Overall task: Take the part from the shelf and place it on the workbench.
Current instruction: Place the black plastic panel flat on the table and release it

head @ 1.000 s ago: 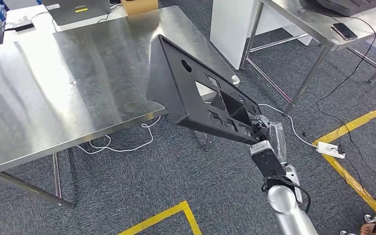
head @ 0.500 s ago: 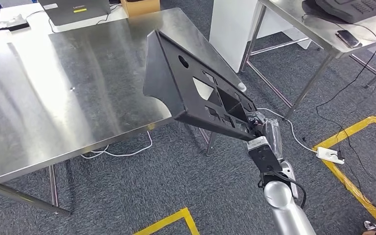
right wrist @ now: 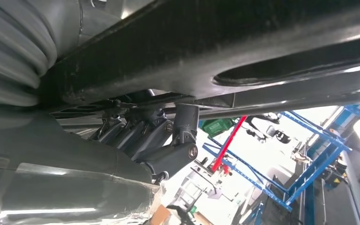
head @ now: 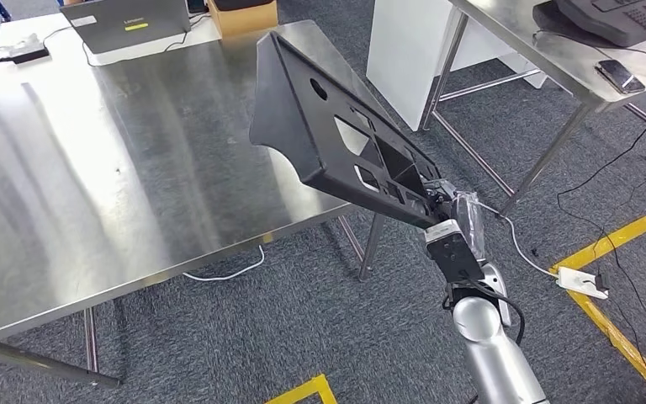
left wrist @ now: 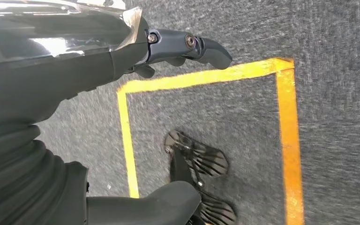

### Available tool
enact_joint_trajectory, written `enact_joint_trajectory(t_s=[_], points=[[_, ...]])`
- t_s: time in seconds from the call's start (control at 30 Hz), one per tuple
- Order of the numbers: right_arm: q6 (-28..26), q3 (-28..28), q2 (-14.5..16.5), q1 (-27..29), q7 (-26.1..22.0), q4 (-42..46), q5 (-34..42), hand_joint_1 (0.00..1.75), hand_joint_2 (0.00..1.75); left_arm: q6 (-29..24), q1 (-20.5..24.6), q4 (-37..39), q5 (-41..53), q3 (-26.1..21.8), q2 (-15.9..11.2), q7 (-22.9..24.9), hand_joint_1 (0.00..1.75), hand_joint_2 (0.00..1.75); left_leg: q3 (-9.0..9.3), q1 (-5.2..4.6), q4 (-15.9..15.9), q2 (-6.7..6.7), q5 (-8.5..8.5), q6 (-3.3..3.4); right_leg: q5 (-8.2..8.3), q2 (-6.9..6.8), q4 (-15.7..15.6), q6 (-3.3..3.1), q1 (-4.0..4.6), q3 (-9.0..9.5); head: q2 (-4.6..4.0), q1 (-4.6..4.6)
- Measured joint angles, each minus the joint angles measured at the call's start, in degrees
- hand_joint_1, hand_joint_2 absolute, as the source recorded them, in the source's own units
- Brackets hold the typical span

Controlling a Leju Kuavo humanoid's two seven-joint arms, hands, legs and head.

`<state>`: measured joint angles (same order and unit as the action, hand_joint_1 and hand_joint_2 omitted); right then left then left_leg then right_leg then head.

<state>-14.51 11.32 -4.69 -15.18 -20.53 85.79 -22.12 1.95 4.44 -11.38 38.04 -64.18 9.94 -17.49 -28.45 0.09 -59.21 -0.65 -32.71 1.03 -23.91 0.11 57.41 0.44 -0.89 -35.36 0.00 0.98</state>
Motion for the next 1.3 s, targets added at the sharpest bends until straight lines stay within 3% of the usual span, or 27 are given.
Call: enact_joint_trajectory(t_s=[0.07, 0.13, 0.17, 0.2, 0.27, 0.33, 0.43, 0.5, 0.6, 0.67, 0.7, 0.77, 0.83, 0.87, 0.97, 1.03, 1.13, 1.17, 1.2, 1.23, 1.3], points=[[0.0, 0.0, 0.5, -0.6, 0.0, -0.3, 0.0, 1.75, 1.75, -0.1, 0.1, 0.0, -0.2, 0.0, 0.0, -0.2, 0.00, 1.75, -3.67, 0.27, -6.2, 0.17, -2.66, -0.63, -0.38, 0.02, -0.2, -0.61, -0.17, 0.56, 0.00, 0.09], [0.0, 0.0, 0.9, -1.1, -0.1, -0.8, 0.0, 1.75, 1.75, -0.1, 0.1, 0.0, -0.3, -0.1, 0.0, -0.4, 0.00, 1.75, -8.83, 0.55, -13.2, 0.19, -4.46, -0.95, -0.86, 0.04, -0.2, -0.92, -0.20, 0.97, 0.00, 0.09], [0.0, 0.0, 1.0, -1.2, -0.1, -1.1, 0.0, 1.75, 1.75, -0.1, 0.1, 0.0, -0.3, -0.2, 0.0, -0.5, 0.00, 1.75, -10.41, 0.71, -14.4, 0.21, -3.61, -1.09, -1.15, 0.07, -0.2, -0.88, -0.26, 1.32, 0.00, 0.08], [0.0, 0.0, 1.1, -1.2, -0.1, -1.4, -0.1, 1.75, 1.75, -0.1, 0.1, 0.0, -0.3, -0.3, 0.0, -0.6, 0.00, 1.75, -10.90, 0.90, -13.4, 0.27, -1.46, -1.28, -1.51, 0.11, -0.2, -0.72, -0.36, 1.81, 0.00, 0.09], [0.0, 0.1, 1.3, -1.7, -0.1, -1.8, -0.3, 1.75, 1.75, -0.1, 0.1, 0.0, -0.4, -0.4, -0.1, -0.9, 0.00, 1.75, -8.99, 1.33, -6.4, 0.54, 4.53, -1.65, -2.27, 0.20, -0.2, -0.16, -0.45, 2.92, 0.00, 0.15], [-0.1, 0.3, 1.5, -2.7, -0.2, -2.2, -0.6, 1.75, 1.75, 0.0, 0.3, 0.0, -0.5, -0.6, -0.1, -1.2, 0.00, 1.75, -7.15, 1.31, -0.8, 0.78, 7.28, -1.41, -2.81, 0.31, -0.1, 0.49, -0.16, 3.29, 0.00, 0.30], [-0.1, 0.5, 1.7, -4.1, -0.3, -2.6, -0.9, 1.75, 1.75, 0.2, 0.5, 0.1, -0.7, -0.9, -0.1, -1.6, 0.00, 1.75, -6.88, 0.86, 0.3, 0.65, 7.16, -0.01, -3.08, 0.09, -0.2, 1.39, 0.16, 3.07, 0.00, 0.18], [-0.1, 0.7, 1.7, -4.6, -0.3, -2.8, -1.1, 1.75, 1.75, 0.3, 0.6, 0.1, -0.8, -1.0, 0.0, -1.8, 0.00, 1.75, -6.53, 0.78, 0.7, 0.40, 7.35, 1.03, -4.24, -0.16, 1.8, 1.75, 0.16, 2.21, 0.00, 0.09], [-0.2, 1.0, 1.7, -4.9, -0.3, -3.1, -1.2, 1.75, 1.75, 0.4, 0.6, 0.0, -0.9, -1.0, 0.0, -2.1, 0.00, 1.75, -6.28, 0.60, 0.9, -0.05, 7.31, 2.04, -8.34, -0.16, 12.4, 1.30, 0.08, -3.16, 0.00, -0.06], [-0.2, 1.1, 1.7, -4.8, -0.3, -3.3, -1.3, 1.75, 1.75, 0.4, 0.6, 0.1, -0.9, -1.1, -0.1, -2.3, 0.00, 1.75, -6.18, 0.42, 0.8, -0.64, 7.24, 2.17, -9.22, -0.15, 17.1, 1.60, 0.07, -6.06, 0.00, -0.08], [-0.3, 1.2, 1.7, -4.8, -0.2, -3.4, -1.4, 1.75, 1.75, 0.5, 0.6, 0.1, -0.8, -1.1, -0.1, -2.3, 0.00, 1.75, -6.09, 0.33, 0.8, -1.02, 7.21, 2.18, -8.41, -0.13, 16.5, 1.94, 0.10, -6.07, 0.00, -0.10], [-0.3, 1.3, 1.5, -4.8, -0.2, -3.4, -1.5, 1.75, 1.75, 0.7, 0.6, 0.1, -0.8, -1.0, -0.1, -2.4, 0.00, 1.75, -5.84, 0.25, 0.8, -1.86, 7.12, 2.09, -4.78, 0.41, 9.0, 2.47, 0.14, -2.82, 0.00, -0.16], [-0.4, 1.4, 1.3, -4.8, -0.2, -3.3, -1.6, 1.75, 1.75, 0.8, 0.7, 0.1, -0.7, -1.0, 0.0, -2.6, 0.00, 1.75, -5.77, 0.03, 0.7, -2.57, 6.93, 1.76, -2.08, 1.31, 2.0, 2.21, 0.30, 0.51, 0.00, -0.17], [-0.5, 1.4, 1.3, -4.8, -0.2, -3.3, -1.6, 1.75, 1.75, 0.9, 0.7, 0.1, -0.7, -1.0, 0.0, -2.7, 0.00, 1.75, -5.82, -0.01, 0.7, -2.79, 6.87, 1.54, -1.67, 1.56, 0.6, 1.88, 0.42, 1.18, 0.00, -0.13], [-0.9, 1.6, 1.1, -4.6, 0.1, -2.8, -1.9, 1.75, 1.75, 0.9, 0.6, 0.0, -0.5, -1.0, 0.0, -2.8, 0.00, 1.75, -5.93, 0.14, 0.6, -3.08, 6.64, 0.69, -1.47, 0.88, 0.1, 0.82, 0.28, 1.51, 0.00, -0.12], [-1.0, 1.6, 1.1, -4.4, 0.2, -2.3, -2.1, 1.75, 1.75, 0.9, 0.6, 0.0, -0.4, -1.0, -0.1, -2.9, 0.00, 1.75, -6.84, 0.25, -1.8, -1.86, 4.86, 0.03, -1.31, 0.22, -0.4, -0.10, -0.31, 1.96, 0.00, 0.12], [-1.0, 1.6, 1.1, -3.8, 0.4, -2.0, -2.1, 1.75, 1.75, 0.9, 0.6, 0.1, -0.4, -1.0, 0.0, -2.9, 0.00, 1.75, -11.83, 0.69, -12.3, -0.05, -0.47, -1.04, -1.46, -0.76, -0.5, -0.71, -0.38, 2.29, 0.00, 0.42], [-1.0, 1.6, 1.1, -3.6, 0.4, -1.9, -2.2, 1.75, 1.75, 0.9, 0.6, 0.1, -0.4, -1.0, 0.0, -2.9, 0.00, 1.75, -13.27, 0.88, -14.9, 0.14, -1.21, -1.34, -1.49, -1.12, -0.5, -0.73, -0.38, 2.31, 0.00, 0.41], [-1.0, 1.6, 1.1, -3.4, 0.5, -1.9, -2.2, 1.75, 1.75, 0.9, 0.6, 0.1, -0.4, -1.0, -0.1, -2.9, 0.00, 1.75, -13.66, 1.06, -15.3, 0.32, -0.72, -1.56, -1.52, -1.47, -0.5, -0.73, -0.41, 2.33, 0.00, 0.44], [-1.0, 1.6, 1.1, -3.2, 0.5, -1.9, -2.2, 1.75, 1.75, 0.9, 0.6, 0.1, -0.4, -1.0, -0.1, -2.9, 0.00, 1.75, -12.79, 1.25, -13.3, 0.61, 0.85, -1.72, -1.57, -1.80, -0.5, -0.66, -0.47, 2.39, 0.00, 0.44], [-1.0, 1.6, 1.1, -3.0, 0.6, -1.8, -2.2, 1.75, 1.75, 0.9, 0.6, 0.0, -0.4, -1.0, -0.2, -2.9, 0.00, 1.75, -8.73, 1.44, -5.2, 2.21, 4.77, -1.78, -1.81, -2.42, -0.4, -0.26, -0.41, 2.58, 0.00, 0.48]])
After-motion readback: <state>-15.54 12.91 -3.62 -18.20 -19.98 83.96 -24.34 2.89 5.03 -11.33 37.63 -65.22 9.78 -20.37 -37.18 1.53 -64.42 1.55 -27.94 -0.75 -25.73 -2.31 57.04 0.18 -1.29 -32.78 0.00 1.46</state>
